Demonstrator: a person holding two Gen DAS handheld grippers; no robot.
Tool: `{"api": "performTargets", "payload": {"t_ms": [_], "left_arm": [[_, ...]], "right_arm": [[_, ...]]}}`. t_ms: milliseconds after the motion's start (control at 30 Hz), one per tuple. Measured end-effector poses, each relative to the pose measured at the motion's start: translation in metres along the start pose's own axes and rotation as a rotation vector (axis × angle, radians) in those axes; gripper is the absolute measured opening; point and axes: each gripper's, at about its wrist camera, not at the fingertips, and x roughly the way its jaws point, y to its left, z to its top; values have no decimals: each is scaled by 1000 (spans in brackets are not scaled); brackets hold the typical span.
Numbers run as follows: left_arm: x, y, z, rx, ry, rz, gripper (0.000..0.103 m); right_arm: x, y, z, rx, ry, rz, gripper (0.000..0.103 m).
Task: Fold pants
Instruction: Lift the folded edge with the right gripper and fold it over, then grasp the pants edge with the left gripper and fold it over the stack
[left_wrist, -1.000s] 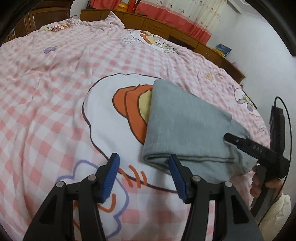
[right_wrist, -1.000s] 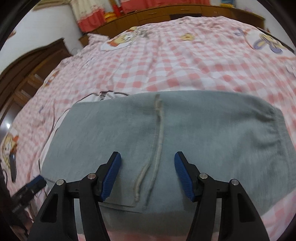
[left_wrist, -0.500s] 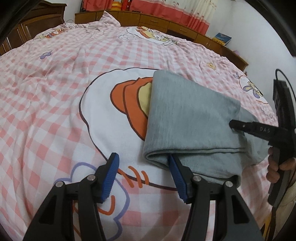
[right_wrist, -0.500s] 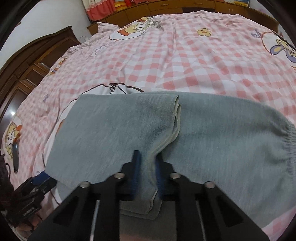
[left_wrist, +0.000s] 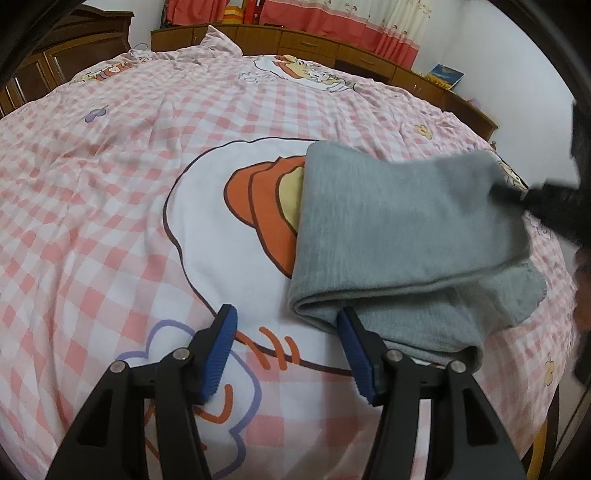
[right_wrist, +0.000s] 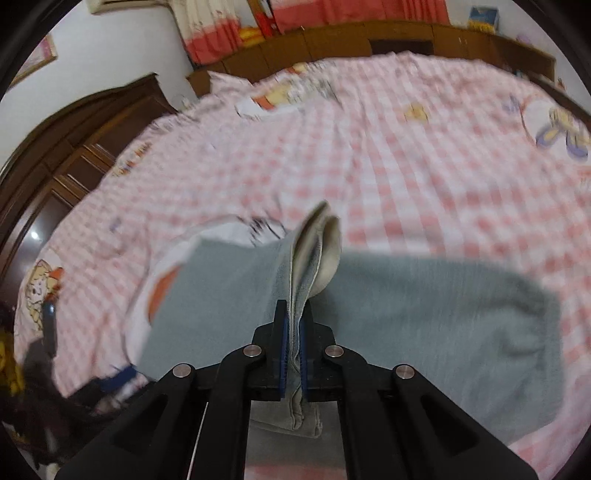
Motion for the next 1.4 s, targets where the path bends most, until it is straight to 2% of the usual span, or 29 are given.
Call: {"api": "performTargets", "payload": {"t_ms": [100,333,467,567,667,767,967,1033,1133,1200,1233,1267,1333,1400], "left_arm": [[-5,0,0,-1,3,-8,60],[-13,0,0,-8,-5,-21,62],[-19,-9,-3,11,1,-34,62],[-23,-16,-4,29,0,-38,62],[-27,-19,-3,32,-6,-39,62],[-25,-20,3,22,-3,-48,62],[-19,-27,17,11,3,-81,62],[-14,-33,24,-3,12,-113,62],[-5,-42,32,-31,26,-174,62],[0,-47,36,-35,30,-192,62],[4,-50,38,-36,36,-206,62],[7,-53,40,-38,41,-216,62],[15,-56,42,-44,63,-248,62],[25,-59,44,-55,91,-283,62]], "right_arm": [[-29,17,20,-49,-46,2,5],[-89,32,43,-124,-126,-42,5],[-115,19,51,-122,-146,-97,5],[-125,-9,50,-82,-146,-159,5],[-119,-47,41,-6,-115,-178,5],[-94,-81,25,40,-60,-218,5],[-49,-129,-7,126,35,-275,5],[-36,-139,-16,137,64,-295,6],[-20,-153,-26,156,100,-382,14],[-18,-161,-31,177,107,-411,22],[-21,-163,-33,185,102,-412,26],[-26,-166,-35,197,92,-418,33],[-44,-166,-39,217,56,-428,36],[-61,-167,-45,237,17,-390,46]]}}
